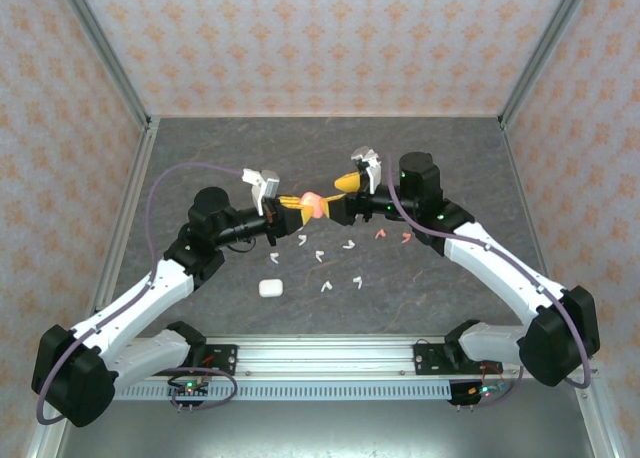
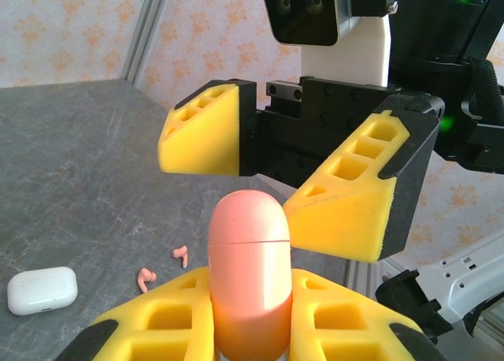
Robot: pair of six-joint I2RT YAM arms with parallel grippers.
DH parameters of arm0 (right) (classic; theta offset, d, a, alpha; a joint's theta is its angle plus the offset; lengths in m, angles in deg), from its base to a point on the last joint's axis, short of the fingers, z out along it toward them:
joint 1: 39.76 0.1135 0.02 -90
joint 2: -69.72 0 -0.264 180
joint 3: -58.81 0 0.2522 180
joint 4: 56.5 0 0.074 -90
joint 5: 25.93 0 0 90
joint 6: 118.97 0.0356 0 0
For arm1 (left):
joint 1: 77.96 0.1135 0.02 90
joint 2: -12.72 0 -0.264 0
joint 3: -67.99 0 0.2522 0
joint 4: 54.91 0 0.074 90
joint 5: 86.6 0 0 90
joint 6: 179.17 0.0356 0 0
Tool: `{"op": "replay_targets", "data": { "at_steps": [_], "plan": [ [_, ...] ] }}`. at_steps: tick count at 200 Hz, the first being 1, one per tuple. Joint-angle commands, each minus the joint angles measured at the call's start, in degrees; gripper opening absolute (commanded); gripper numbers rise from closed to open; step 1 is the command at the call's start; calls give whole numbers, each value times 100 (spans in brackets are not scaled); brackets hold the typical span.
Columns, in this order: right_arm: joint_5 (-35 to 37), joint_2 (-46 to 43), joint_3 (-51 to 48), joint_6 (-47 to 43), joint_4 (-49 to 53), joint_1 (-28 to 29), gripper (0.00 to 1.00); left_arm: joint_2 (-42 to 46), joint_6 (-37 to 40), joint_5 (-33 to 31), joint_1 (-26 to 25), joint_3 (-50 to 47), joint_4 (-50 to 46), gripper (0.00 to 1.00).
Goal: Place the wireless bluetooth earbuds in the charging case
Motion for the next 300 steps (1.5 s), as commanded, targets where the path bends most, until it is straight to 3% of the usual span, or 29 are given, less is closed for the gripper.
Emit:
{"op": "replay_targets", "data": {
  "at_steps": [1, 71, 114, 174, 218, 300],
  "plan": [
    [317, 41, 253, -32, 64, -34, 80, 212, 198, 147, -51, 174, 80, 0],
    [388, 275, 487, 64, 278, -116, 79, 264, 246, 128, -59, 160, 24, 0],
    [315, -114, 426, 292, 328, -341, 79, 334, 450, 21, -51, 91, -73, 0],
    [1500, -252, 383, 538, 2281, -912, 72, 569, 1598, 177, -87, -241, 18, 0],
    [2402, 550, 366, 535, 3095, -1040, 65, 1038, 2495, -144, -383, -587, 174, 0],
    [3189, 2466, 819, 539, 3208, -1202, 53, 1232, 2550, 20, -565, -525, 97, 0]
  ]
}}
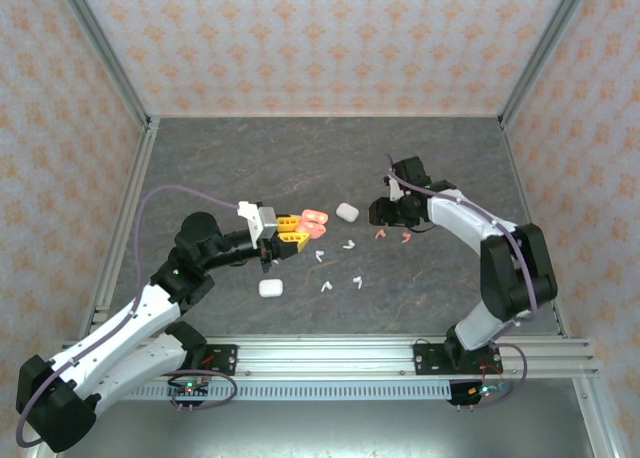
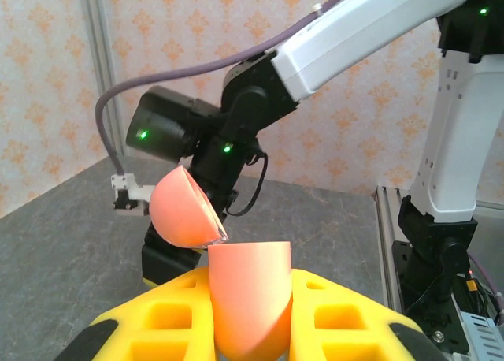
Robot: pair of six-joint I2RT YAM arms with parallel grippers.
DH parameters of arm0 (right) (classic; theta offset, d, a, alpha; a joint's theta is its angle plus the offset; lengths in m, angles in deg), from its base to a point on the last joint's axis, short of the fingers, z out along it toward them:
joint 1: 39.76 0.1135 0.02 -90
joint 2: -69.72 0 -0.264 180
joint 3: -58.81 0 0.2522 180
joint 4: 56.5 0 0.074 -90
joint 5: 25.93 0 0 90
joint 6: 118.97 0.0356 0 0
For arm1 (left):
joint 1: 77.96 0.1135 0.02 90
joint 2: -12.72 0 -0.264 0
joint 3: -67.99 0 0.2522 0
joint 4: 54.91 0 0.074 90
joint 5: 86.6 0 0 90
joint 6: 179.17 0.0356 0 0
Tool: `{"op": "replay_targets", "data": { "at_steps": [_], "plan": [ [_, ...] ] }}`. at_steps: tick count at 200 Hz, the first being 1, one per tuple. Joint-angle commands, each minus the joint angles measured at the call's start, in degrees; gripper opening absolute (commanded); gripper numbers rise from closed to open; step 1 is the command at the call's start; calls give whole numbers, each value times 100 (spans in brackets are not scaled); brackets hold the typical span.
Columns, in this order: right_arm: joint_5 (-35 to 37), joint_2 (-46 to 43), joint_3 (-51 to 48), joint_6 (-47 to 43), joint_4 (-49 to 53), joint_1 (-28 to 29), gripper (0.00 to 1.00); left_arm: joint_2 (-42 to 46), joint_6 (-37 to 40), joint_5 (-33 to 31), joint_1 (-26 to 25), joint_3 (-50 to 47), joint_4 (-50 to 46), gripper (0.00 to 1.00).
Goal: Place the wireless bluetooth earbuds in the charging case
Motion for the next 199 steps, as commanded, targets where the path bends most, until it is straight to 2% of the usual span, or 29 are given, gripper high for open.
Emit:
{"op": "replay_targets", "data": {
  "at_steps": [1, 98, 199],
  "plan": [
    [347, 236, 291, 24, 115, -31, 53, 80, 159, 30, -45, 71, 180, 0],
    [144, 940, 332, 97, 213, -36, 42, 70, 137, -64, -68, 122, 27, 0],
    [-96, 1043, 247, 119, 381, -37, 35, 53, 156, -117, -78, 183, -138, 0]
  ]
}}
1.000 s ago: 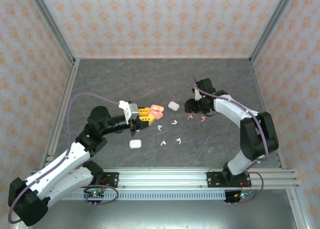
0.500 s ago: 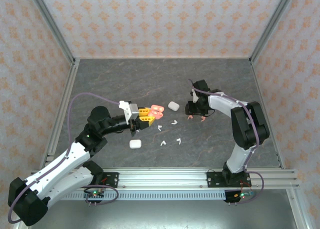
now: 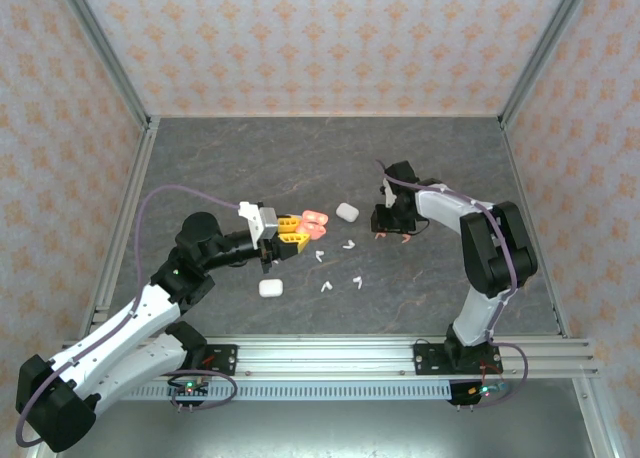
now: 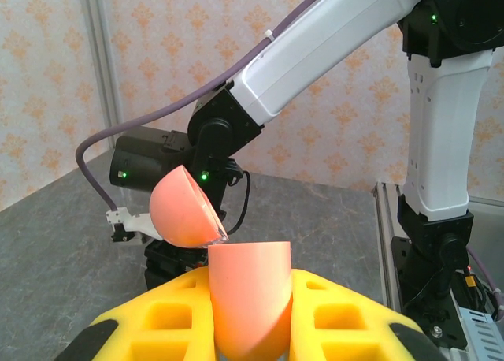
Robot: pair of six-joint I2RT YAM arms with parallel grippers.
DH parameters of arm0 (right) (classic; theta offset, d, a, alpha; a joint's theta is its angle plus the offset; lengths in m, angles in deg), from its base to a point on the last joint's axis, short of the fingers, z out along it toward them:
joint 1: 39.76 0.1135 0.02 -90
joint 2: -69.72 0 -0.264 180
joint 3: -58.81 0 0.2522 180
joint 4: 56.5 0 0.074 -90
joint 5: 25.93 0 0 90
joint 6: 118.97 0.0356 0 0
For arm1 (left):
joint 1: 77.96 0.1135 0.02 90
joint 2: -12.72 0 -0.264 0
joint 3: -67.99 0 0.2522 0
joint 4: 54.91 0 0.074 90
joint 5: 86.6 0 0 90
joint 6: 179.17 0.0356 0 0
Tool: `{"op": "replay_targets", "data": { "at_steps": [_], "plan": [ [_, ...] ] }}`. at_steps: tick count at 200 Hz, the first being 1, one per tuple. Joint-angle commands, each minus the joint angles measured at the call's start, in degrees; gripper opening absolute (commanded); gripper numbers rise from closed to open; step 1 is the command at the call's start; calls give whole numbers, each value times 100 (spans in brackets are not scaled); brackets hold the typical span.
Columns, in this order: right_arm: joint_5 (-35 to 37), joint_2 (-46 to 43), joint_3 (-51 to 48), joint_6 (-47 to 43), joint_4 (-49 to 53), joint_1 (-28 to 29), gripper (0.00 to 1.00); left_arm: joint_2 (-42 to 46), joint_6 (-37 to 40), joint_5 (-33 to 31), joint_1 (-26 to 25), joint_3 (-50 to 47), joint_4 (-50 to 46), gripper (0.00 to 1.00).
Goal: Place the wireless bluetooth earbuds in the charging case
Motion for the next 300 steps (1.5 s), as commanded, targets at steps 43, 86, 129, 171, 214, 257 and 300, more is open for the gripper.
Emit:
{"op": "replay_targets", "data": {
  "at_steps": [43, 86, 129, 171, 214, 257, 300],
  "plan": [
    [-101, 277, 63, 58, 222, -18, 31, 60, 134, -117, -69, 192, -58, 0],
    [-134, 264, 33, 47, 172, -20, 22, 60, 124, -134, -70, 192, -76, 0],
    [-177, -183, -175, 8, -132, -23, 19, 62, 87, -181, -69, 183, -85, 0],
    [-294, -1458, -597, -135, -659, 45, 18, -164, -247, -169, -71, 126, 291, 0],
    [-382, -3158, -1005, -378, -1280, 506, 18, -507, -641, -240, -70, -61, 1141, 0],
    [-465, -4538, -1225, -558, -1872, 938, 18, -863, -961, -163, -74, -90, 1770, 0],
    [-644, -4979, -952, -954, -1970, 1596, 18, -1091, -1104, -26, -70, -12, 2037, 0]
  ]
}}
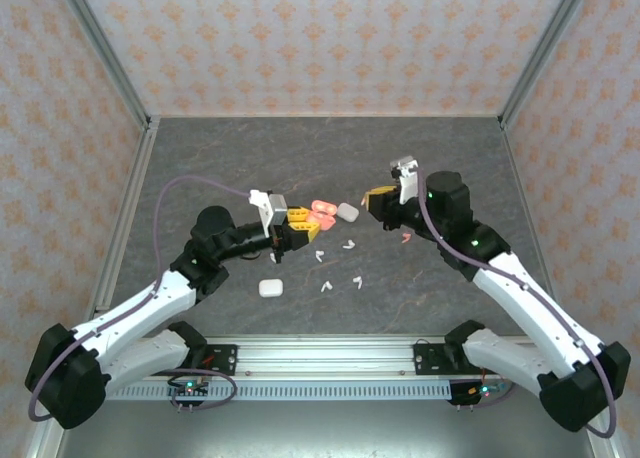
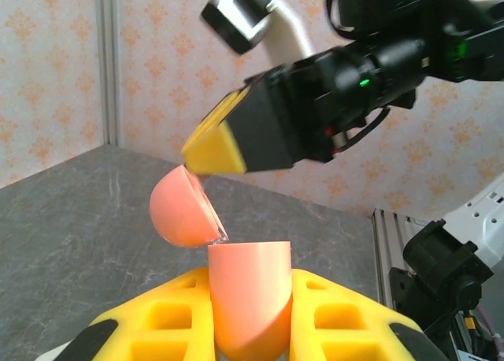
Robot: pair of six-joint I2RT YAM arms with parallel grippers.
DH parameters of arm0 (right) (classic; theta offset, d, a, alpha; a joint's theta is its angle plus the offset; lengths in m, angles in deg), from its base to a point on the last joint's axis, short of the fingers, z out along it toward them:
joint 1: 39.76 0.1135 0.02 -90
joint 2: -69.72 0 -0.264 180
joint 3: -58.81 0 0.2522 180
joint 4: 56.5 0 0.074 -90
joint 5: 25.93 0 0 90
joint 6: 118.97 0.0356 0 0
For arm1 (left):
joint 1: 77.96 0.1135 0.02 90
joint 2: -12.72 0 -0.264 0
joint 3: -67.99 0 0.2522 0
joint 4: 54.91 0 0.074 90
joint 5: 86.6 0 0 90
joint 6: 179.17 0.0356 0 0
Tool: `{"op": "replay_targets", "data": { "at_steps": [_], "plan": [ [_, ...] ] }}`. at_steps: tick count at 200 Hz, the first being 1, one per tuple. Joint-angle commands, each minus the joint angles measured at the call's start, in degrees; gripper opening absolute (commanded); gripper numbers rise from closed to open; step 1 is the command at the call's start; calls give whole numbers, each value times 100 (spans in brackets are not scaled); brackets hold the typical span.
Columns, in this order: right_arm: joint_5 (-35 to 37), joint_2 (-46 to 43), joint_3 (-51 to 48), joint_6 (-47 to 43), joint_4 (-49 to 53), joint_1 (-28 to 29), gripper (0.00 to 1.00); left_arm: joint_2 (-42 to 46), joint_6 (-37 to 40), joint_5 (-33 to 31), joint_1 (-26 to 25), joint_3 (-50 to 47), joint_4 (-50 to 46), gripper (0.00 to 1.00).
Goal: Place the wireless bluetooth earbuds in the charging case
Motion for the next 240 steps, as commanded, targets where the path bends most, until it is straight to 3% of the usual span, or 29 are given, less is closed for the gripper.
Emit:
{"op": "replay_targets", "data": {
  "at_steps": [1, 87, 160, 240],
  "plan": [
    [-151, -115, 169, -372, -228, 321, 18, -48, -171, 102, -32, 50, 573, 0],
    [-225, 237, 672, -785, -630, 1091, 18, -174, -206, 219, -49, 156, 595, 0],
    [-386, 583, 668, -576, -1119, 1220, 18, -114, -147, 221, -85, 201, 472, 0],
    [-481, 637, 602, -529, -966, 1242, 18, -42, -139, 141, -93, 192, 477, 0]
  ]
}}
